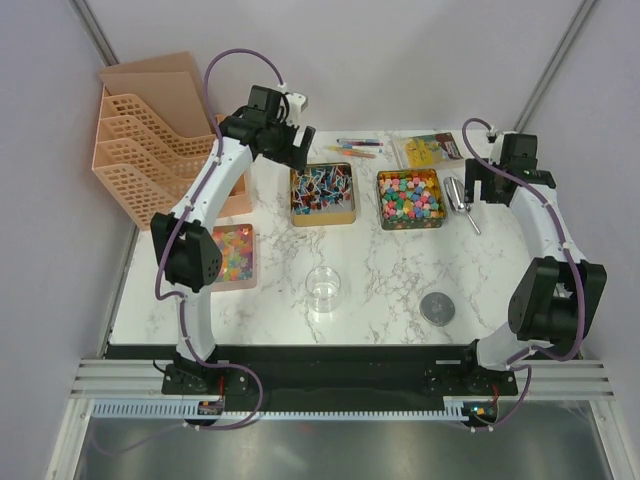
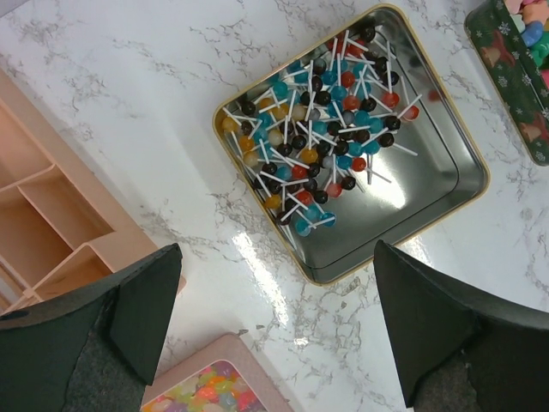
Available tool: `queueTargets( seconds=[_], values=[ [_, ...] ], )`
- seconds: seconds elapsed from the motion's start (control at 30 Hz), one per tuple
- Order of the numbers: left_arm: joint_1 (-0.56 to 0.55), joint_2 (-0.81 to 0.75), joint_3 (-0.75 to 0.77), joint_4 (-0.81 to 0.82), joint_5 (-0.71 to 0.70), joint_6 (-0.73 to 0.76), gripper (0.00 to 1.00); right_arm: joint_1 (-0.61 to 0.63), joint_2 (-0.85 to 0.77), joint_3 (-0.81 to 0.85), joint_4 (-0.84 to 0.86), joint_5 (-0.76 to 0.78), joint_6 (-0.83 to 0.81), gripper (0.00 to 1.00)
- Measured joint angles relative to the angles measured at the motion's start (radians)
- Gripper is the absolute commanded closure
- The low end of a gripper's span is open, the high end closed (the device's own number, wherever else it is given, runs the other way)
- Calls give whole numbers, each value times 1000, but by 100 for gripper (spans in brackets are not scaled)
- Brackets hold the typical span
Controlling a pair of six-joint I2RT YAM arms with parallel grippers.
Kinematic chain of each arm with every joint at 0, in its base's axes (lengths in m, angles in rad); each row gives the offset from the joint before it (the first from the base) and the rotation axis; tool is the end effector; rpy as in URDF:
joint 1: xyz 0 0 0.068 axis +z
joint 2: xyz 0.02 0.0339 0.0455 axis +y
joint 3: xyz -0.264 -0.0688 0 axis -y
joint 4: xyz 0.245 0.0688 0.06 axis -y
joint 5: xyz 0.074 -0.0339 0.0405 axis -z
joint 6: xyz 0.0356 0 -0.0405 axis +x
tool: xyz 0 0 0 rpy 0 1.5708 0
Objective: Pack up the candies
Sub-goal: Pick up the spatula from the center of the board.
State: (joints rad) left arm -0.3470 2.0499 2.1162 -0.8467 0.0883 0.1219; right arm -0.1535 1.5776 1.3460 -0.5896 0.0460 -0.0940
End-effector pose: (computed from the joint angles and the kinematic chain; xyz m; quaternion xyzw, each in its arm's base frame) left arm 0.4315 -0.1594 0.3469 0.2307 0.8928 -0.0837 0.3776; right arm 0.3443 -0.0549 0.2995 0.0361 0.9297 -0.0664 0.3605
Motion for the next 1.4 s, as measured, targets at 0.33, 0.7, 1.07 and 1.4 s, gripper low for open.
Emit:
queueTargets(
  seconds=[0.33, 0.7, 1.07, 1.4],
  values=[
    [-2, 3, 0, 7, -104, 11, 0, -4, 53, -90, 45, -44, -200, 7],
    [-11, 3, -11, 13, -143, 26, 0, -24, 107, -163, 72, -146, -347, 20],
    [-55, 3, -51, 15, -199, 57, 0, -60, 250, -111, 137, -169, -391, 37],
    [-81, 14, -50, 16, -236, 91, 0, -101, 270, -105, 170, -238, -428, 50]
  ],
)
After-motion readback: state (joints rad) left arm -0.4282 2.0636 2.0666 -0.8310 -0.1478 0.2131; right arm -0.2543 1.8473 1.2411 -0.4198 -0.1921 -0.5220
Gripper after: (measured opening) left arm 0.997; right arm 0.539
